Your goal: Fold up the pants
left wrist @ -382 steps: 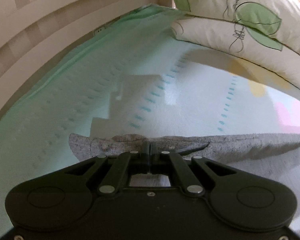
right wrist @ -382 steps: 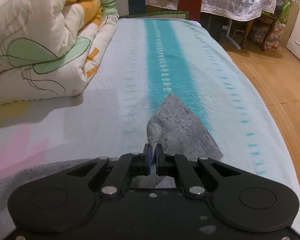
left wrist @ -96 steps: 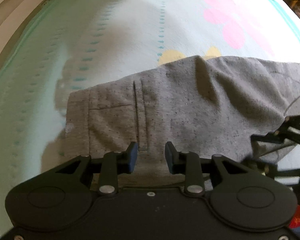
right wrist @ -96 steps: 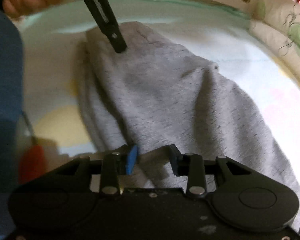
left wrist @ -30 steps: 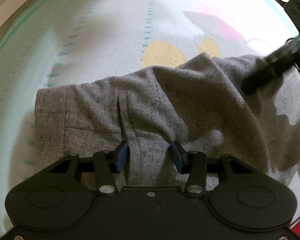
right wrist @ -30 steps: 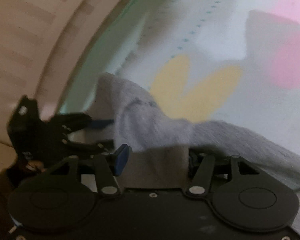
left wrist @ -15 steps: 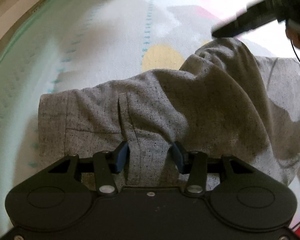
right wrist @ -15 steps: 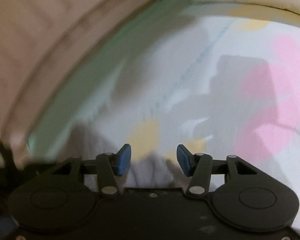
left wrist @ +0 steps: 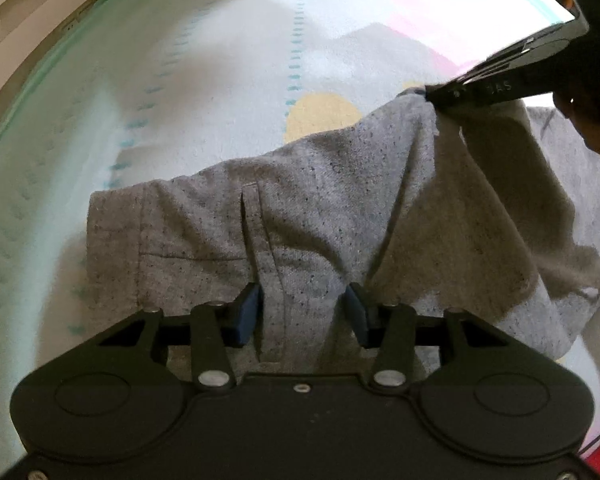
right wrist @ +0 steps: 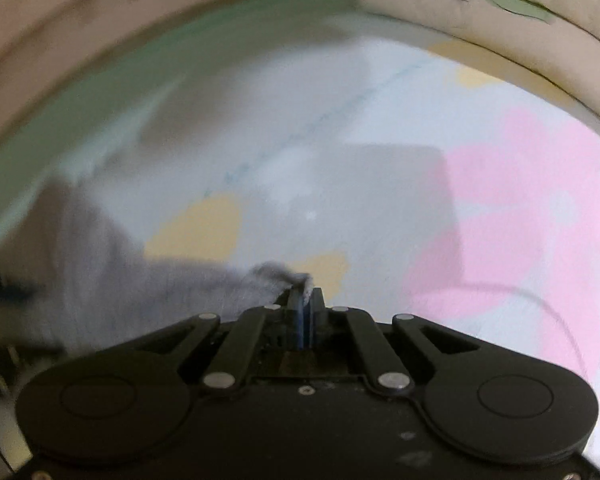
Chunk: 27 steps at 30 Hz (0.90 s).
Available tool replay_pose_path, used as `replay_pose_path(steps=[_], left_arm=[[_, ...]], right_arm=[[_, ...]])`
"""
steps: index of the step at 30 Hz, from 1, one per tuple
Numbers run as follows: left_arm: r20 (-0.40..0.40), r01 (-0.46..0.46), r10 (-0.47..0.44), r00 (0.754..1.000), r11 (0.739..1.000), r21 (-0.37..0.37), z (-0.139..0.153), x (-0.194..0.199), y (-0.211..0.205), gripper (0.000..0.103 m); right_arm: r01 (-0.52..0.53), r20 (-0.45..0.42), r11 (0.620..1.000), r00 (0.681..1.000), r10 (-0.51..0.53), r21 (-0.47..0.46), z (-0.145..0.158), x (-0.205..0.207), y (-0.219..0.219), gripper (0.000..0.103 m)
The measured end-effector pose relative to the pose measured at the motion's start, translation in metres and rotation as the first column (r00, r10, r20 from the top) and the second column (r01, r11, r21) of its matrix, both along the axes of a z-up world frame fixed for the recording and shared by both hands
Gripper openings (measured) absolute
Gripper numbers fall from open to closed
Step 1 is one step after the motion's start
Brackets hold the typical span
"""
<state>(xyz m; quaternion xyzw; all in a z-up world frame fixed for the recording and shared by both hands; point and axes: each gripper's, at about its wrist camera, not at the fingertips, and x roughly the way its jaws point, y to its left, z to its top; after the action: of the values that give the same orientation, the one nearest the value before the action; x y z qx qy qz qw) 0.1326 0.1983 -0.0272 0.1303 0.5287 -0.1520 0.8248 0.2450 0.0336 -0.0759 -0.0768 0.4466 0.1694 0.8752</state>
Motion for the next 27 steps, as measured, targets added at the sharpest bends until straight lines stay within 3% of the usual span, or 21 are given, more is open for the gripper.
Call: replay_pose_path(steps=[1, 4, 7, 9, 11, 13, 15, 16, 17, 18, 19, 21, 23, 27], left_arm=[[0.000, 0.005, -0.005, 1.000, 1.000, 0.000, 0.005, 0.000, 0.001, 0.054], [0.080, -0.025, 0.025, 0.996, 1.000, 0.000, 0.025, -0.001, 0.006, 0.054], [0.134, -0.103, 0.101, 0.986, 0.995, 0.010, 0.033, 0.005, 0.015, 0.054], [0.094, -0.157, 0.154, 0.984, 0.987, 0.029, 0.025, 0.014, 0.023, 0.054], [0.021, -0.209, 0.208, 0.978, 0.977, 0.043, 0.010, 0.018, 0.033, 0.050], [-0.017, -0.255, 0.256, 0.967, 0.966, 0.043, 0.001, 0.015, 0.045, 0.050], [-0.028, -0.279, 0.280, 0.960, 0.960, 0.031, 0.002, 0.009, 0.053, 0.048], [-0.040, -0.282, 0.284, 0.958, 0.958, 0.041, 0.004, 0.005, 0.054, 0.045], [-0.042, -0.272, 0.274, 0.961, 0.961, 0.050, 0.005, 0.003, 0.054, 0.045], [-0.040, -0.252, 0.255, 0.966, 0.966, 0.065, 0.006, 0.000, 0.053, 0.043], [-0.032, -0.239, 0.242, 0.970, 0.968, 0.077, 0.009, -0.003, 0.051, 0.040], [-0.009, -0.239, 0.240, 0.971, 0.970, 0.047, 0.020, -0.004, 0.052, 0.039], [0.032, -0.272, 0.273, 0.962, 0.962, -0.024, 0.039, 0.002, 0.058, 0.040], [0.141, -0.285, 0.293, 0.946, 0.956, -0.071, 0.068, 0.031, 0.055, 0.057]], right_arm=[[0.003, 0.018, 1.000, 1.000, -0.003, 0.001, 0.006, -0.003, 0.000, 0.011], [0.079, 0.051, 0.986, 0.995, -0.088, 0.149, 0.030, -0.011, -0.015, 0.031], [0.040, 0.093, 0.971, 0.994, -0.063, 0.237, 0.052, -0.030, -0.024, 0.032], [-0.034, 0.092, 0.977, 0.996, 0.015, 0.208, 0.047, -0.043, -0.005, 0.032], [-0.093, 0.092, 0.988, 0.992, 0.082, 0.120, 0.033, -0.061, 0.011, 0.032], [-0.127, -0.014, 0.985, 0.992, 0.129, 0.119, 0.008, -0.078, 0.019, 0.032], [-0.216, -0.139, 0.969, 0.963, 0.232, 0.120, -0.015, -0.093, 0.029, 0.032], [-0.271, -0.145, 0.959, 0.948, 0.281, 0.089, -0.024, -0.106, 0.037, 0.033], [-0.325, -0.070, 0.946, 0.943, 0.325, 0.010, -0.025, -0.127, 0.046, 0.033], [-0.370, -0.065, 0.929, 0.928, 0.367, -0.028, -0.025, -0.138, 0.052, 0.033], [-0.391, -0.081, 0.920, 0.918, 0.389, -0.011, -0.022, -0.143, 0.053, 0.033], [-0.371, -0.105, 0.926, 0.920, 0.376, 0.065, -0.015, -0.140, 0.047, 0.029], [-0.294, -0.050, 0.953, 0.953, 0.298, 0.073, -0.002, -0.136, 0.036, 0.029], [-0.127, 0.034, 0.986, 0.992, 0.124, 0.111, 0.024, -0.122, 0.006, 0.030]])
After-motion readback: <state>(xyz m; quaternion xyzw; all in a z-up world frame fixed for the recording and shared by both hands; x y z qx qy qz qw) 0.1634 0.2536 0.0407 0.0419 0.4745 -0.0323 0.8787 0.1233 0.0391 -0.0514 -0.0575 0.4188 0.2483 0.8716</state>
